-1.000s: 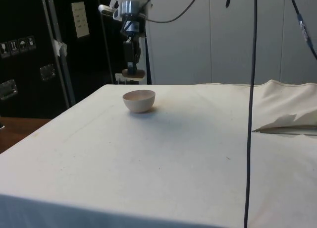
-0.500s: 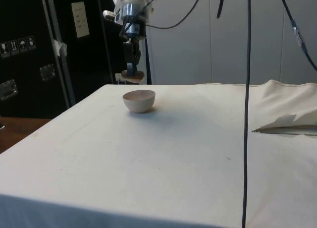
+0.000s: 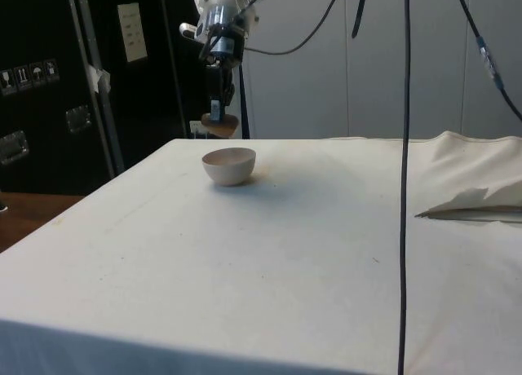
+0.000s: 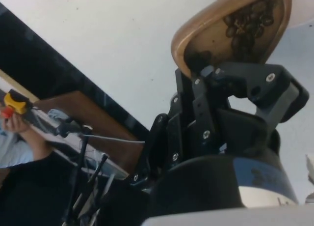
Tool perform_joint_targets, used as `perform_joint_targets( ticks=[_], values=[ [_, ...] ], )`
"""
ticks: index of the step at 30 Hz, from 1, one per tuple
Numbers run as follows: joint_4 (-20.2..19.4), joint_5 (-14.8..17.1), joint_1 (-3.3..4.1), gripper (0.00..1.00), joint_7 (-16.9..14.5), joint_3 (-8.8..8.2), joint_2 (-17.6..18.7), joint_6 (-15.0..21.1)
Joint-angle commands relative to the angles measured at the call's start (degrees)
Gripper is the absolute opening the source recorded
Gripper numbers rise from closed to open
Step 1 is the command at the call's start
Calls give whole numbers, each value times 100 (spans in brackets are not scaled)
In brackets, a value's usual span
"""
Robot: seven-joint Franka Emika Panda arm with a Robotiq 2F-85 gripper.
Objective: Pour the coffee beans from the cup into the bowl.
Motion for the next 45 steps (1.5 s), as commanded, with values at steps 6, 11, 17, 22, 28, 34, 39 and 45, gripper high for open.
perform_joint_targets(
  ticks=[6,11,17,22,28,34,39,45],
  values=[
    [103,235,-69,0,-120,-46,120,-252],
    [155,418,-74,0,-241,-132,178,-424],
    [178,647,-92,0,-407,-212,212,-602],
    [183,814,-109,0,-521,-269,252,-739],
    [223,1060,-132,0,-647,-361,338,-951],
    [246,1289,-132,0,-762,-441,401,-1117],
    [201,1455,-132,0,-842,-470,418,-1163],
    [86,1713,-138,0,-940,-498,435,-1186]
  ],
)
